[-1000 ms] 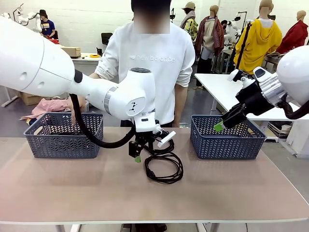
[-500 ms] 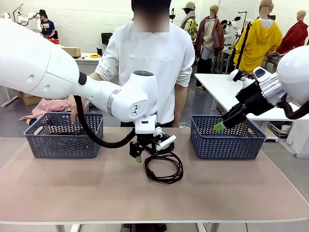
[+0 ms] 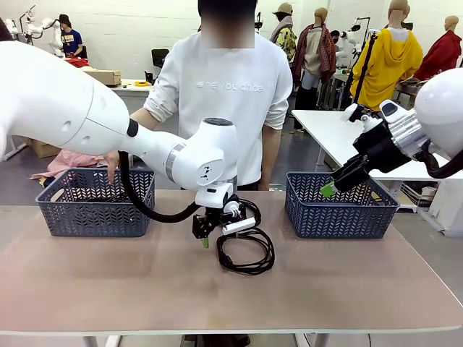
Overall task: Organize the cables according to human instructions.
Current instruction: Pick up a bundle of cables and place it in the basket indicated by the human.
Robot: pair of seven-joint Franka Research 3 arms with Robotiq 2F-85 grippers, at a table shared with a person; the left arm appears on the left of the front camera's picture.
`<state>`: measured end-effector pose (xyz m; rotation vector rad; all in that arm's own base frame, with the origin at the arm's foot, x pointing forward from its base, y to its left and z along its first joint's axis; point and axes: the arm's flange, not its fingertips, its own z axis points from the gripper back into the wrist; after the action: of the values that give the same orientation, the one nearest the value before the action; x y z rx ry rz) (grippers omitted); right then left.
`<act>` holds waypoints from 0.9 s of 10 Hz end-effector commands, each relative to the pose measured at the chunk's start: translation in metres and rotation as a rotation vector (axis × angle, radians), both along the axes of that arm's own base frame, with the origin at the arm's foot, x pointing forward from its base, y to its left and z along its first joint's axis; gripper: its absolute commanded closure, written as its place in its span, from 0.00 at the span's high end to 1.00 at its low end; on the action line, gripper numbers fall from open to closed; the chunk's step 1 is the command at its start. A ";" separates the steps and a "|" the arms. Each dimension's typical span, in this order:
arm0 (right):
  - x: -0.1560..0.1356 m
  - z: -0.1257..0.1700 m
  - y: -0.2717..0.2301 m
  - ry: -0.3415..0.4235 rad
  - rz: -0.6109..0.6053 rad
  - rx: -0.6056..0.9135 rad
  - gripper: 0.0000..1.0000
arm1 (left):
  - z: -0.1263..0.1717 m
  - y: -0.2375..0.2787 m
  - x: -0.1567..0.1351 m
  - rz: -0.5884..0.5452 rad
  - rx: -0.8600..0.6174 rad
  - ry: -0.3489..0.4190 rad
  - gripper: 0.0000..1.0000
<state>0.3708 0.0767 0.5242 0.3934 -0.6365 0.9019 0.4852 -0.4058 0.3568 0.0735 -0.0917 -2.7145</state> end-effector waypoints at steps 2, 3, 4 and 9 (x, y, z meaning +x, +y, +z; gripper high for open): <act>0.001 -0.001 0.000 -0.001 0.008 0.023 1.00 | -0.004 -0.008 0.002 -0.154 0.038 -0.038 1.00; 0.001 -0.001 0.000 -0.001 0.008 0.023 1.00 | -0.006 -0.012 0.002 -0.159 0.037 -0.039 1.00; 0.001 -0.001 0.000 -0.001 0.008 0.023 1.00 | -0.009 -0.016 0.002 -0.141 0.040 -0.053 1.00; 0.001 -0.001 0.000 -0.001 0.008 0.023 1.00 | -0.024 -0.013 0.008 -0.136 0.042 -0.051 1.00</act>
<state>0.3708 0.0767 0.5242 0.3934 -0.6365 0.9018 0.4906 -0.4212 0.3331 0.1312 -0.0572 -2.8581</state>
